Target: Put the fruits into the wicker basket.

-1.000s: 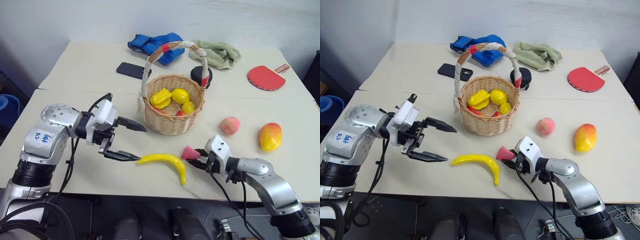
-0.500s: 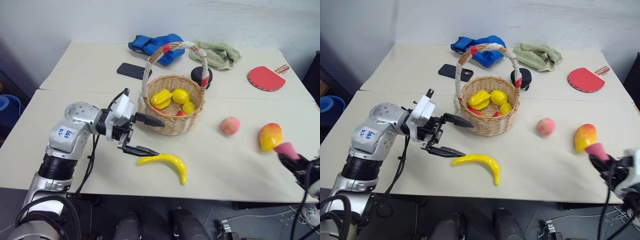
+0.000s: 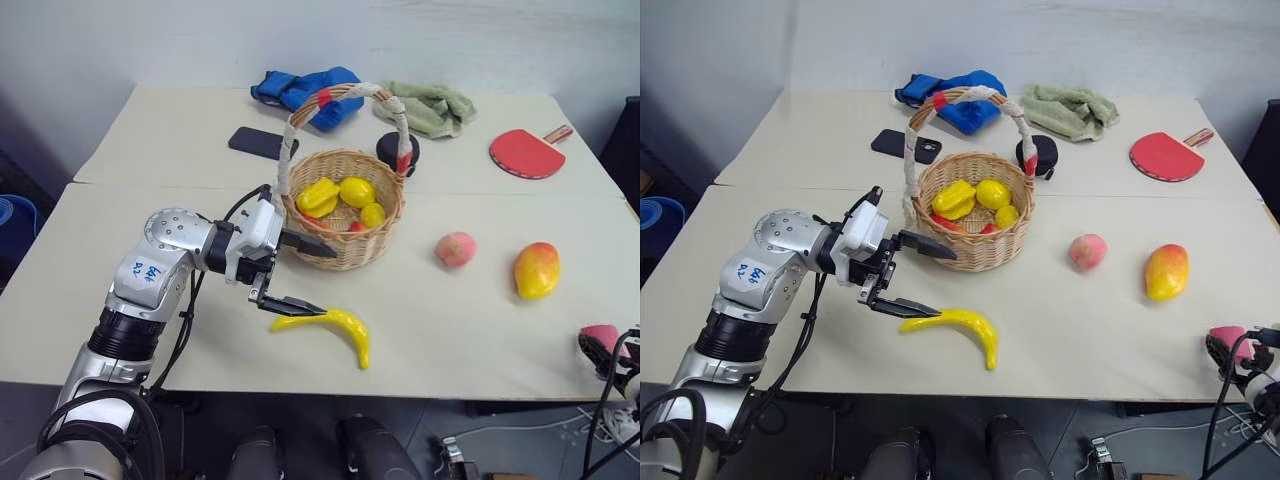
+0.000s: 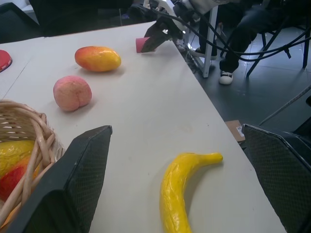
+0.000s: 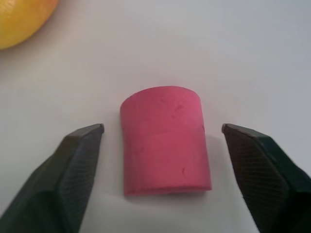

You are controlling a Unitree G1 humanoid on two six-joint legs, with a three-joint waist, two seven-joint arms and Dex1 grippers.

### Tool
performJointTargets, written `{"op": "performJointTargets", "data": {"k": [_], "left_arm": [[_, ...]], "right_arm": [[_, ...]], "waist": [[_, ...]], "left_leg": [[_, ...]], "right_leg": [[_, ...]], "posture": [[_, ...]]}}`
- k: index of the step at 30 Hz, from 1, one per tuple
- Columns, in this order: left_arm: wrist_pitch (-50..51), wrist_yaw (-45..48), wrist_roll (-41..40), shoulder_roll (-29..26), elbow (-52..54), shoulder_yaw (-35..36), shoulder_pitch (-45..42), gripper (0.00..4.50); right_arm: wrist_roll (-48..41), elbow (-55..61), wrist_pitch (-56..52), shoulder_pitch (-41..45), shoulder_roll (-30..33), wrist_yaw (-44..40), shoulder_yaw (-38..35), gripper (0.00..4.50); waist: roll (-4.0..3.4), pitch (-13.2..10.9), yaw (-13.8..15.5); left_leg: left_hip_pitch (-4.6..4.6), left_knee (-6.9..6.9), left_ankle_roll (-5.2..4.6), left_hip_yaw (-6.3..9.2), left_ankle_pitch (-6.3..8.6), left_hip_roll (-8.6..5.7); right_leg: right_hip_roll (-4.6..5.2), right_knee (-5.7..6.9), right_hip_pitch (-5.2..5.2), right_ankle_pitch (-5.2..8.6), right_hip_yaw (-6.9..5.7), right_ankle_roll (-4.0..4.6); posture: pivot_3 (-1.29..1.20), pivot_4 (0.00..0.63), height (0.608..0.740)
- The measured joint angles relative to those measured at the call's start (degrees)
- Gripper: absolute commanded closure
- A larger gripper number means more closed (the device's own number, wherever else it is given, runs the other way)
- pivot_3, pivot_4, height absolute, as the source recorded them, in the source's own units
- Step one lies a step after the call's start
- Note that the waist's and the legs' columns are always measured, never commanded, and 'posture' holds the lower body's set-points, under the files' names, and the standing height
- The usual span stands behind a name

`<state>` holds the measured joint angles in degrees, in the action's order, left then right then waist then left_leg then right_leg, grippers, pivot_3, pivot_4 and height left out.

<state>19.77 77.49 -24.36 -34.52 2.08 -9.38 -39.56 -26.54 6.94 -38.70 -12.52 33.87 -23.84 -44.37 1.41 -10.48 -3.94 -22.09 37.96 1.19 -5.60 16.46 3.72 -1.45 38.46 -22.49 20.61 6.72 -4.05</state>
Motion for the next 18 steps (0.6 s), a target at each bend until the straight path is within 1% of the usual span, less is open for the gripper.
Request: {"op": "performJointTargets", "data": {"k": [1, 2, 4, 6, 8, 10, 12, 14, 16, 18], "left_arm": [[-0.4, 0.0, 0.6, 0.0, -0.8, -0.4, 0.0, 0.0], [-1.1, 0.0, 1.6, 0.0, -1.6, -1.0, 0.0, 0.0], [-2.3, 0.2, 3.2, -0.2, -3.0, -1.9, 0.0, 0.0], [-4.9, 0.4, 5.9, -0.4, -4.1, -3.5, 0.0, 0.0], [-7.6, 0.4, 9.1, -0.3, -5.7, -5.6, -0.1, 0.0], [-9.9, 0.5, 11.5, 0.2, -7.5, -7.5, -0.1, 0.0], [-12.2, 0.4, 14.2, 0.9, -9.6, -9.5, -0.5, 0.0], [-14.1, -0.1, 16.9, 2.6, -11.9, -11.6, -1.4, 0.0], [-15.3, -0.7, 19.2, 3.9, -14.1, -12.8, -2.8, 0.0], [-16.3, -1.1, 20.9, 4.6, -14.9, -13.8, -3.7, 0.0]], "right_arm": [[-0.7, 1.7, -0.8, -0.8, 0.2, -0.2, -1.2, 0.03], [-1.6, 4.1, -1.8, -2.0, 1.7, -0.8, -2.6, 0.03], [-3.8, 8.8, -4.1, -3.3, 4.9, -1.9, -6.2, 0.03], [-8.7, 14.4, -7.2, -4.7, 9.7, -6.0, -10.4, 0.03], [-15.6, 20.6, -10.1, -5.5, 14.8, -11.9, -14.2, 0.03], [-23.9, 25.5, -13.3, -5.9, 18.6, -17.0, -16.8, 0.03], [-34.2, 29.9, -16.6, -6.0, 22.5, -21.5, -17.4, 0.03], [-42.4, 33.0, -18.5, -4.7, 26.0, -23.2, -17.2, 0.03], [-46.5, 35.2, -18.8, -2.3, 29.3, -22.8, -15.5, 0.03], [-48.3, 36.3, -18.6, -0.1, 30.9, -21.7, -12.7, 0.03]], "waist": [[-0.04, 0.0, 0.1], [-0.18, 0.0, 0.3], [-0.21, 0.0, 0.5], [-0.22, 0.0, 0.4], [-0.21, 0.0, 0.2], [-0.12, 0.0, 0.4], [-0.1, 0.0, 0.6], [-0.08, 0.0, 0.8], [0.0, -0.1, 1.0], [0.07, -0.1, 1.0]], "left_leg": [[0.0, 0.0, 0.0, 0.0, 0.0, 0.0], [-0.01, 0.0, -0.01, -0.01, 0.01, -0.03], [-0.01, 0.0, -0.02, -0.03, 0.01, -0.03], [0.03, -0.02, -0.02, -0.05, 0.02, -0.01], [0.07, -0.05, -0.09, 0.0, 0.07, 0.02], [0.04, -0.05, -0.13, 0.16, 0.09, 0.05], [-0.02, -0.05, -0.19, 0.18, 0.12, 0.04], [-0.11, -0.03, -0.26, 0.2, 0.14, 0.0], [-0.23, 0.03, -0.42, 0.24, 0.21, -0.03], [-0.3, 0.06, -0.51, 0.22, 0.26, -0.04]], "right_leg": [[0.0, 0.0, 0.0, 0.0, 0.0, 0.0], [0.01, -0.02, -0.01, 0.01, 0.02, -0.02], [0.01, -0.04, 0.0, 0.02, 0.04, -0.04], [-0.02, -0.04, 0.03, 0.02, 0.05, -0.04], [-0.09, -0.06, 0.09, 0.02, 0.03, -0.04], [-0.13, -0.19, 0.16, 0.02, -0.04, -0.03], [-0.11, -0.29, 0.17, 0.01, -0.05, -0.04], [-0.05, -0.4, 0.17, -0.02, -0.06, -0.11], [0.01, -0.54, 0.17, -0.08, -0.09, -0.2], [0.06, -0.63, 0.15, -0.09, -0.09, -0.23]], "posture": [[0.0, 0.15, 0.74], [0.0, 0.15, 0.74], [0.0, 0.15, 0.74], [0.0, 0.15, 0.74], [0.0, 0.15, 0.74], [0.0, 0.15, 0.74], [0.0, 0.15, 0.74], [0.0, 0.15, 0.74], [0.0, 0.15, 0.74], [0.0, 0.15, 0.74]]}}
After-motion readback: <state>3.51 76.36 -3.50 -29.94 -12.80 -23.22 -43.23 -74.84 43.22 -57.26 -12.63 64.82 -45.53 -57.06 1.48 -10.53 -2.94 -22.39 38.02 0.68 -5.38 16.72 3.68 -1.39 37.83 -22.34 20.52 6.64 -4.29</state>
